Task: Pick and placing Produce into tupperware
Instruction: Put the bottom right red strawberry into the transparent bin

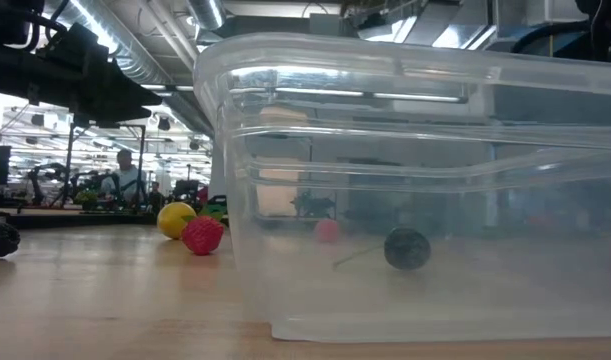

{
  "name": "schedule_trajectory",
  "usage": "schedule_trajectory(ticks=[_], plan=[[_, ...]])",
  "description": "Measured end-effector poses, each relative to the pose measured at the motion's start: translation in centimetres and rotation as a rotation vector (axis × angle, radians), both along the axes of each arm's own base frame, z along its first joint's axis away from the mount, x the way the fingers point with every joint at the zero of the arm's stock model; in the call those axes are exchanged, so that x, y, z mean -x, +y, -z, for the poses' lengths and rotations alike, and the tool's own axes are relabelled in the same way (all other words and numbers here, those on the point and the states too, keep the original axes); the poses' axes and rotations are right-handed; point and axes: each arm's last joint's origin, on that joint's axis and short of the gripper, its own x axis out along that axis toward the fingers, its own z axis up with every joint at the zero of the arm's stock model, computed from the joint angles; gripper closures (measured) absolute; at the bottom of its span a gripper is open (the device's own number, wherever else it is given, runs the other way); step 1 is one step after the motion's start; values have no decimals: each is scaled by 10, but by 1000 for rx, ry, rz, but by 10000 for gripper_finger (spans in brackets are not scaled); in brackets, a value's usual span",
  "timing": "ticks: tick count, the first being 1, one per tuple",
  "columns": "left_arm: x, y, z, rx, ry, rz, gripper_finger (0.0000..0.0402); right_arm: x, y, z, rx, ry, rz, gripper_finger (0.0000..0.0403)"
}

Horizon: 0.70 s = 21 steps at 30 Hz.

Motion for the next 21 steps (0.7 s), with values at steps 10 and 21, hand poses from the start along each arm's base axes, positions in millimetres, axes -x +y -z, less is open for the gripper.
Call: schedule_trajectory(ticks=[10,21], plan=[[0,0,0,0,0,0,121,1,-1,1,13,3,1,144],[0,0,0,0,0,0,121,1,-2,1,14,12,31,212]])
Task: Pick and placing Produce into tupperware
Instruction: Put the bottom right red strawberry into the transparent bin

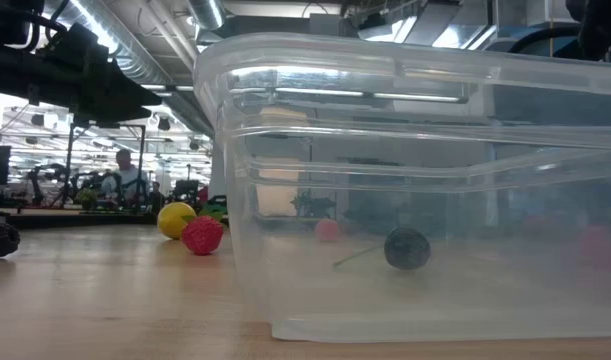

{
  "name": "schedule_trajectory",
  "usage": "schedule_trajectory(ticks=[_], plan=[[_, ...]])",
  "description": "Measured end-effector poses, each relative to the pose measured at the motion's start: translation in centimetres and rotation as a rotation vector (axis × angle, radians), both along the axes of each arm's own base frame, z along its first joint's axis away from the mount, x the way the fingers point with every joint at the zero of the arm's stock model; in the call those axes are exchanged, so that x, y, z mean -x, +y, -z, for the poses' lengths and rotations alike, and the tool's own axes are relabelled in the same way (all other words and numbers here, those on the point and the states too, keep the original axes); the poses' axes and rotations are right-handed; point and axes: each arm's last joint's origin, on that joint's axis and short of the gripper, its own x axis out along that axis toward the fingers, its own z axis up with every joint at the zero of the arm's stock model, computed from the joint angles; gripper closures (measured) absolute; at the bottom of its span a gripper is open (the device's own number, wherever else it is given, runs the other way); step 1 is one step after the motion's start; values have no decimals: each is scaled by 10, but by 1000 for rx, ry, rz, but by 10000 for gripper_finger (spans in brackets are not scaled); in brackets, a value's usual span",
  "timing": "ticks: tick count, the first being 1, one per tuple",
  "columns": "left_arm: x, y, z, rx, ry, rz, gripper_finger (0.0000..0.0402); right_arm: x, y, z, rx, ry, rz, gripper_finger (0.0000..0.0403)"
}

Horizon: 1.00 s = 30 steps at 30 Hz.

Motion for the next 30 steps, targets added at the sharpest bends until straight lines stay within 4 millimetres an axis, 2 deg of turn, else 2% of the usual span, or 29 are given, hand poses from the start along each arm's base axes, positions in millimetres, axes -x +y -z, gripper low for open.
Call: schedule_trajectory(ticks=[9,19,30], plan=[[0,0,0,18,-15,-1,121,0,0,0,-27,5,101,225],[0,0,0,20,-17,-1,121,-3,2,-1,-62,-18,95,225],[0,0,0,20,-17,-1,121,-4,1,-1,-20,-41,60,225]])
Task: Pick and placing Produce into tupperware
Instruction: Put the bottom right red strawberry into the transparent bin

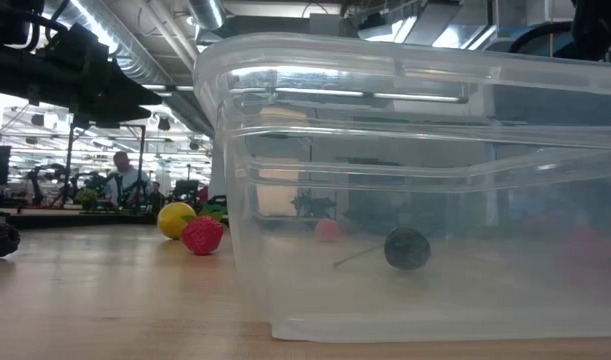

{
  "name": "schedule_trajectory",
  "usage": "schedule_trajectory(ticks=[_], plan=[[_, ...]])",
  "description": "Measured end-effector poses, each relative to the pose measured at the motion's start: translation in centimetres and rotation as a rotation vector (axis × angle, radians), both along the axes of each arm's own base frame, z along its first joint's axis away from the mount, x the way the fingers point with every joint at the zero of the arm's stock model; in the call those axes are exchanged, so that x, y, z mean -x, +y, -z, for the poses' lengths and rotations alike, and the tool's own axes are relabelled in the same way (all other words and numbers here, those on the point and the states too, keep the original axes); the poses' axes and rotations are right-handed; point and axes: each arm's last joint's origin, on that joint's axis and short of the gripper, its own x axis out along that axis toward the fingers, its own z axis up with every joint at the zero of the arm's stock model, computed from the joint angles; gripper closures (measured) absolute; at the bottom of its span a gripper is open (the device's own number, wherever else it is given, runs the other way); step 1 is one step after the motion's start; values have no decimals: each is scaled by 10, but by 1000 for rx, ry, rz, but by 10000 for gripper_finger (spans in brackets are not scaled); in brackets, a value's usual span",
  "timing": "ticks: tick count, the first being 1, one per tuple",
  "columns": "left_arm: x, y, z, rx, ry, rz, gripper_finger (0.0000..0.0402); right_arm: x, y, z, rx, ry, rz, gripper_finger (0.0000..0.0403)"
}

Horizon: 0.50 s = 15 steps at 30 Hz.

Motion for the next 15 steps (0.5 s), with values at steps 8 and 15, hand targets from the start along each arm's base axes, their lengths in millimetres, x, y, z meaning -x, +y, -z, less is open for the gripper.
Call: schedule_trajectory(ticks=[8,15], plan=[[0,0,0,0,0,0,121,-1,-1,0,14,-10,-4,225],[0,0,0,20,-17,-1,121,-1,-2,0,42,-26,10,225]])
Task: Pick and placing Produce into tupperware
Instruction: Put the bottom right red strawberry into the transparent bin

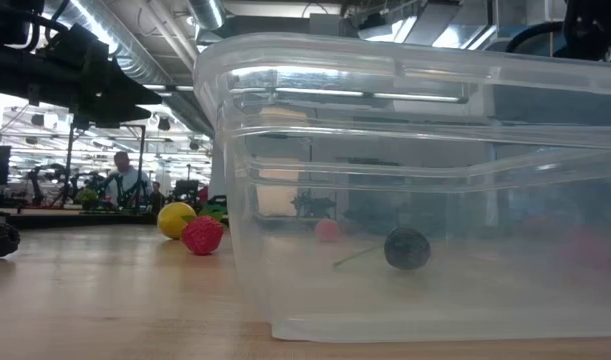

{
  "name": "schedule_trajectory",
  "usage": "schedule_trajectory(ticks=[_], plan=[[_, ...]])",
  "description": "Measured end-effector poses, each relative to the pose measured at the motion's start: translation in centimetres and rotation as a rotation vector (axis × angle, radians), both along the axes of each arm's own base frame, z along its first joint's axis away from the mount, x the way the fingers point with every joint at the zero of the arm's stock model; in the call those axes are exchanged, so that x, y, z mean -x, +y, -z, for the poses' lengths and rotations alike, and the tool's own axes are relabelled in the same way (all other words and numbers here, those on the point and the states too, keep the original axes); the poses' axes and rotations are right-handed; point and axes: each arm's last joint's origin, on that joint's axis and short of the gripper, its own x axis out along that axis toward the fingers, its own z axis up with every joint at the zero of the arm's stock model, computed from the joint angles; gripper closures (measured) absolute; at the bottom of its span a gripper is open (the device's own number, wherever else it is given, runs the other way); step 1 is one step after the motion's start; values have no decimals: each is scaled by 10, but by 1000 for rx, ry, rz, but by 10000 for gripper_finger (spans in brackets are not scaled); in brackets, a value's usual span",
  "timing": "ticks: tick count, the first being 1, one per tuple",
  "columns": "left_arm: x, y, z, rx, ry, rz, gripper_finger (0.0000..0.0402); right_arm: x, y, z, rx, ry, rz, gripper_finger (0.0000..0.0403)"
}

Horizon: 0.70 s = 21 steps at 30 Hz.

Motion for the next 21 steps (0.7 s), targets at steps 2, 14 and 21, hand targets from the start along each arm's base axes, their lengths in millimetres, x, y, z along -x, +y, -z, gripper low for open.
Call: schedule_trajectory(ticks=[2,14,21], plan=[[0,0,0,0,0,0,121,-1,-1,0,0,1,6,225],[0,0,0,0,0,0,121,-1,-2,0,8,1,-16,225],[0,0,0,-1,1,0,121,-1,-2,0,-3,4,-18,225]])
